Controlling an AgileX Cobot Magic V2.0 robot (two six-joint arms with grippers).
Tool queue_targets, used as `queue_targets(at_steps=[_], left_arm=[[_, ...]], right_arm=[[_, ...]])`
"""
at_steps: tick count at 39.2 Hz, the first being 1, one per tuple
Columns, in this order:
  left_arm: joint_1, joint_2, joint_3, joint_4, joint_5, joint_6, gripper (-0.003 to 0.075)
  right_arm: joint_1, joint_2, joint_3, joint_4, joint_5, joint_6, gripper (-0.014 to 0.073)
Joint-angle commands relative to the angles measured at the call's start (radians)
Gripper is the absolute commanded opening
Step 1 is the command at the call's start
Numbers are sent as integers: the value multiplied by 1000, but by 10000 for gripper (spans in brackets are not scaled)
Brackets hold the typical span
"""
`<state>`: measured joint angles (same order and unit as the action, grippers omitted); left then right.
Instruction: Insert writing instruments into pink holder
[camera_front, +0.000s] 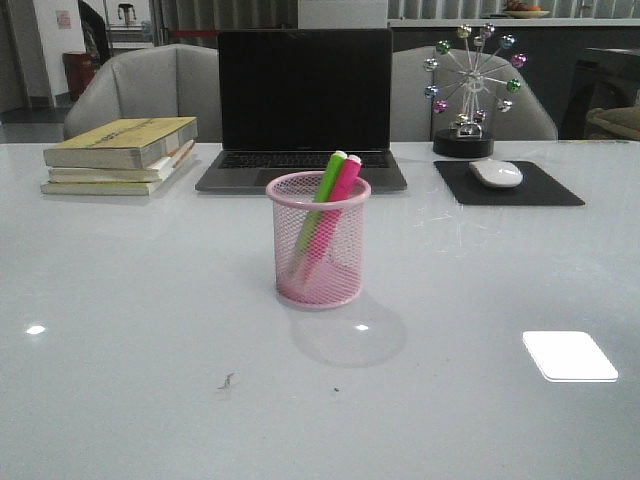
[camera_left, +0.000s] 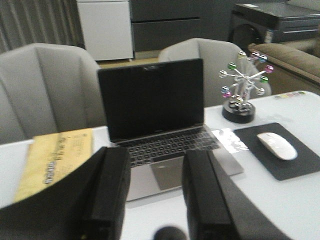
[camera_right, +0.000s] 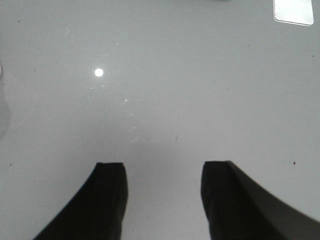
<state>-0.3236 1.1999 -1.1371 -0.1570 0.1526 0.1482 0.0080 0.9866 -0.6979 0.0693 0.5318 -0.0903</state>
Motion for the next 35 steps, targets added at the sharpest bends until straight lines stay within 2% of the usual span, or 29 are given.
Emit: queue_targets(at_steps=[1, 7, 13, 25, 35], left_arm=[[71, -132, 4, 31, -1, 1, 345], [158, -306, 125, 31, 34, 1, 345], [204, -484, 284, 31, 55, -1, 344], [220, -754, 500, 29, 160, -3, 344], [220, -845, 559, 27, 174, -3, 344]], right_arm=[[-5, -18, -26, -6, -59, -7, 456], [-5, -18, -26, -6, -59, -7, 456], [-5, -18, -26, -6, -59, -7, 456], [-5, -18, -26, -6, -59, -7, 456], [-5, -18, -26, -6, -59, -7, 456]])
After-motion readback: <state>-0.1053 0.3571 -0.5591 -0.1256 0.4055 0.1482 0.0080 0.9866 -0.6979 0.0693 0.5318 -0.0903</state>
